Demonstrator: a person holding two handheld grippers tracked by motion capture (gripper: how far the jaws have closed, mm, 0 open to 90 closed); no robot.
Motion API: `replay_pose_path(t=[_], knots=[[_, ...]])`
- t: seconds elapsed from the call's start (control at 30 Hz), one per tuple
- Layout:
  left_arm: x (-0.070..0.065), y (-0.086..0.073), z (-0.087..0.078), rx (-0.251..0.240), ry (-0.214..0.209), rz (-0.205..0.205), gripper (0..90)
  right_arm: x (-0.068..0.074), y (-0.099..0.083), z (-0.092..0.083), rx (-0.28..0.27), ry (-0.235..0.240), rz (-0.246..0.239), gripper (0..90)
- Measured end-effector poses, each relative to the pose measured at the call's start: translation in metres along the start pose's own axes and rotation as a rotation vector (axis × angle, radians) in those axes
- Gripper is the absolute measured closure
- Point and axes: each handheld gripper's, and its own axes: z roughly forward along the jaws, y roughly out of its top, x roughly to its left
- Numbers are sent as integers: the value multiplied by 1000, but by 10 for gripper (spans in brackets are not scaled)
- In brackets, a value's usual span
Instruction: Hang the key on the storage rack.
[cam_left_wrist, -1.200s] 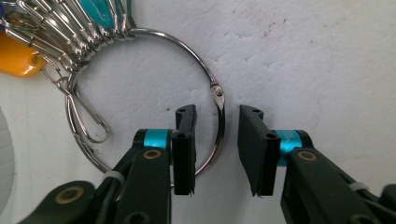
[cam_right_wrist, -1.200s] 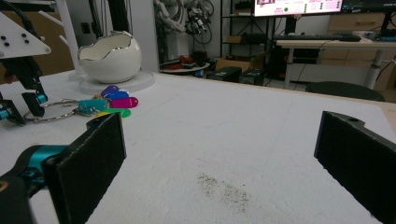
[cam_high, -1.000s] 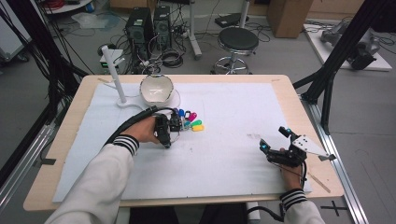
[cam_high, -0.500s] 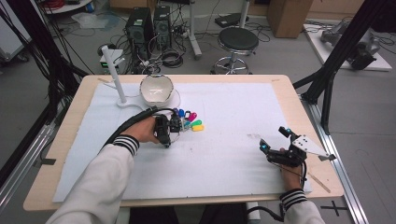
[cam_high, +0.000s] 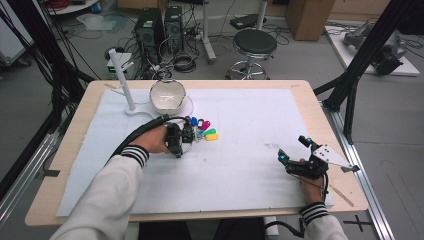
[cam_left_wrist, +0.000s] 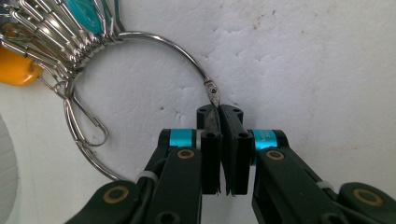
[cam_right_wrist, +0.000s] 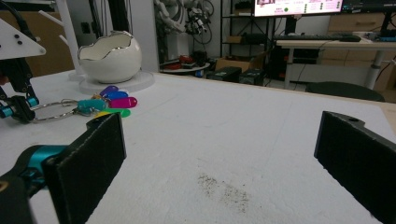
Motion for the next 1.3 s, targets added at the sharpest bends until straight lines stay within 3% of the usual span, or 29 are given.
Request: replay_pose_path(t=[0.17, 0.33, 0.5, 0.67, 0.8, 1.0, 1.03, 1.3], knots=[[0, -2, -5, -11, 16, 10, 863, 0, 0, 0, -4, 2, 0, 16], [1, -8, -19, -56, 43, 6, 865, -1, 0, 0, -6, 4, -2, 16], [1, -19, -41, -107, 133, 5, 869, 0, 0, 0, -4, 3, 0, 16], [4, -38, -66, -192, 185, -35, 874, 0, 0, 0, -1, 0, 2, 16], [7, -59, -86, -281, 186, -68, 876, 0, 0, 0, 1, 1, 1, 16], [6, -83, -103, -346, 221, -103, 876, 0, 0, 0, 0, 2, 2, 15], [6, -93, -108, -382, 235, -128, 876, 0, 0, 0, -1, 2, -3, 16], [9, -127, -131, -467, 304, -210, 876, 0, 0, 0, -1, 3, -3, 16]])
